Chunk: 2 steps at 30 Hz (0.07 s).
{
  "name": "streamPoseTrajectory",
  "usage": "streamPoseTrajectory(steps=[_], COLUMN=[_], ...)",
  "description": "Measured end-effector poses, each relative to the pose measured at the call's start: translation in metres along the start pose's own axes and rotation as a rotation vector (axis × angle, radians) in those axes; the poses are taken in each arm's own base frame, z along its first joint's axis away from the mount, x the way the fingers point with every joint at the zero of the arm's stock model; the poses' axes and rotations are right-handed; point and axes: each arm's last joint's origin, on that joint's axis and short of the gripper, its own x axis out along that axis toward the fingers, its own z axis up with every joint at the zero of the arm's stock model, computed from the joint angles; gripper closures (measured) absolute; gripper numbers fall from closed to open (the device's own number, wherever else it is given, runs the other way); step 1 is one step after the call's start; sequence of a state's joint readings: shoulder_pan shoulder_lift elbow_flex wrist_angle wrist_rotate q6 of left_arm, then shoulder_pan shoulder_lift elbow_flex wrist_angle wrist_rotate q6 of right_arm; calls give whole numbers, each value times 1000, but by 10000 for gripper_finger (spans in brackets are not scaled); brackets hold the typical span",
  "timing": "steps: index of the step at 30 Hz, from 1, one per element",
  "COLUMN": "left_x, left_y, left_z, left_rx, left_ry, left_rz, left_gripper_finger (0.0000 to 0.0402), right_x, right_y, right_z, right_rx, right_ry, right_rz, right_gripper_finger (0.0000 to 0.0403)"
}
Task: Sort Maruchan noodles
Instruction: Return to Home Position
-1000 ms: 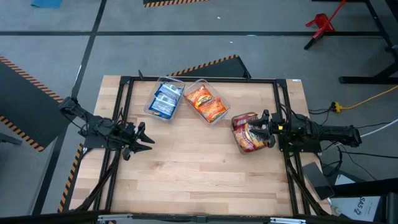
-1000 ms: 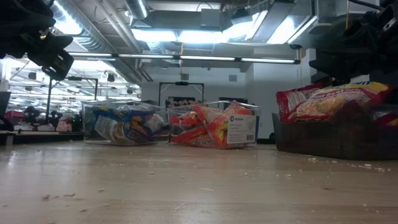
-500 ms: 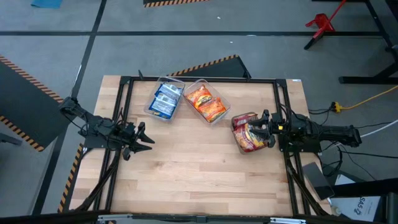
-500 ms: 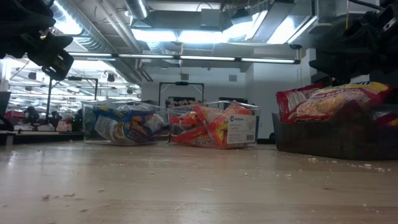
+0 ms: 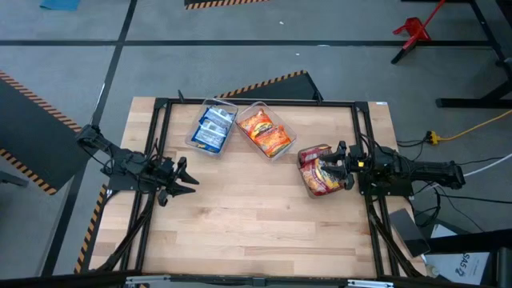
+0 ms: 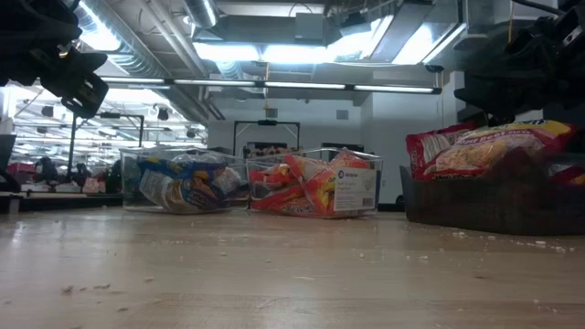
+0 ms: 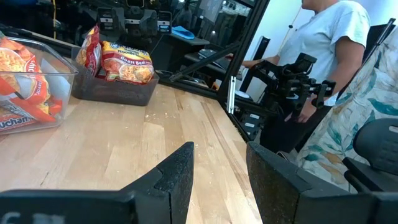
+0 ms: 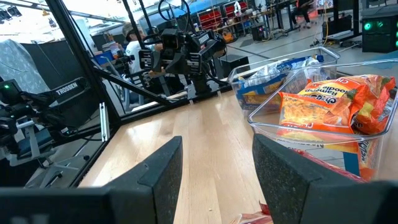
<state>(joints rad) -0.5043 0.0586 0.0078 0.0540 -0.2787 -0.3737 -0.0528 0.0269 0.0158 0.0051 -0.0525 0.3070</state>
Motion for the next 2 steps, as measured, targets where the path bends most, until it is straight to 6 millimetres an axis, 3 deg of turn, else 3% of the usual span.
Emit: streamPoseTrajectory(steps=[2], left_x=[0], left_y=[0], left_z=[0], left_rx=[0], left_ry=[0], left_rz=[0], left_gripper_finger=[261], right_x=[0], right_y=[0], right_z=[0], right_rx=[0], right_ry=[0], right_rz=[0], right_gripper_finger=[221])
